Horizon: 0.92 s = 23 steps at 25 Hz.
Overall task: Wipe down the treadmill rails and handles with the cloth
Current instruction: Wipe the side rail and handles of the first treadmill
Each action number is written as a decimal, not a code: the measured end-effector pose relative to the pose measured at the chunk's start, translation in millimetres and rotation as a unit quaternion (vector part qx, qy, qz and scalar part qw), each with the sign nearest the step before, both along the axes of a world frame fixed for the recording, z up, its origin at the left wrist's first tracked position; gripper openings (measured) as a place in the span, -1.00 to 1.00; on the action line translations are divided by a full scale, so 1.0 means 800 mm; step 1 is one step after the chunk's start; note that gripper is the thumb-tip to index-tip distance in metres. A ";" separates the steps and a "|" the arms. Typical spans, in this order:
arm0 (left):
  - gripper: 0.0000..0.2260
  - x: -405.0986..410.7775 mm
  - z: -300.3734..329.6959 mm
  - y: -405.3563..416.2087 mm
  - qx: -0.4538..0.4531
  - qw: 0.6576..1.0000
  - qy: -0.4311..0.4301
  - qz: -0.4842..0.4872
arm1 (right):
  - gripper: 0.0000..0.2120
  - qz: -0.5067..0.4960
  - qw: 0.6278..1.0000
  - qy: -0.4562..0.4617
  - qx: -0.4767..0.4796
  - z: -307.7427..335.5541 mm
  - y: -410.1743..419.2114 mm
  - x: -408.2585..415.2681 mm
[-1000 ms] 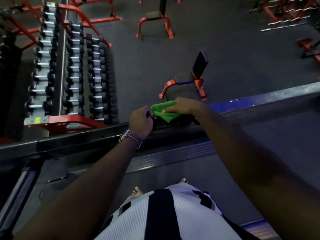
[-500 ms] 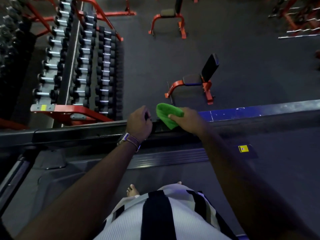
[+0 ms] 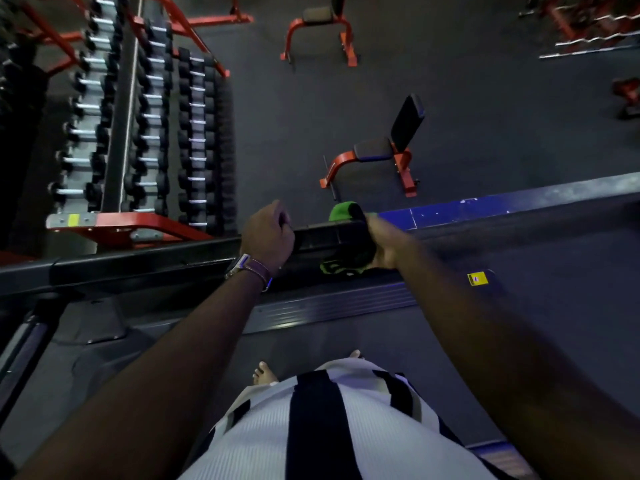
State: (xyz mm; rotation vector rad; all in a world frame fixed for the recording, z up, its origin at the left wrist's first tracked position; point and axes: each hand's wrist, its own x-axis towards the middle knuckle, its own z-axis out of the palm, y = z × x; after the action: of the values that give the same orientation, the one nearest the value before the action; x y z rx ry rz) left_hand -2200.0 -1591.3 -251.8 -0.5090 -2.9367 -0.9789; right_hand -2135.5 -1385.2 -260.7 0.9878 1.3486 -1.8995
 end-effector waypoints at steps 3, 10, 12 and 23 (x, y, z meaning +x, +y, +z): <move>-0.89 0.000 -0.002 -0.004 0.003 1.000 0.009 -0.008 | -0.68 -0.281 0.953 0.049 0.107 -0.028 -0.041 0.039; -0.87 0.001 -0.001 -0.007 0.013 1.000 0.000 -0.016 | -0.47 -0.388 0.921 0.046 0.007 -0.019 -0.084 0.042; -0.87 0.001 -0.002 -0.010 0.007 0.999 0.007 -0.031 | -0.71 -0.461 0.878 0.084 0.104 -0.013 -0.088 0.042; -0.82 -0.006 0.000 -0.010 -0.010 0.997 -0.039 -0.061 | -0.54 -0.633 0.772 0.003 0.056 0.015 -0.156 0.011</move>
State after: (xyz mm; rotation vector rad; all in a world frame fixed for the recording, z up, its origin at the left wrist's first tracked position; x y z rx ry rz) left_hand -2205.0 -1599.0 -252.0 -0.6732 -3.0185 -1.0023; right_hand -2126.5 -1509.7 -249.0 2.3355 0.7402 -2.6807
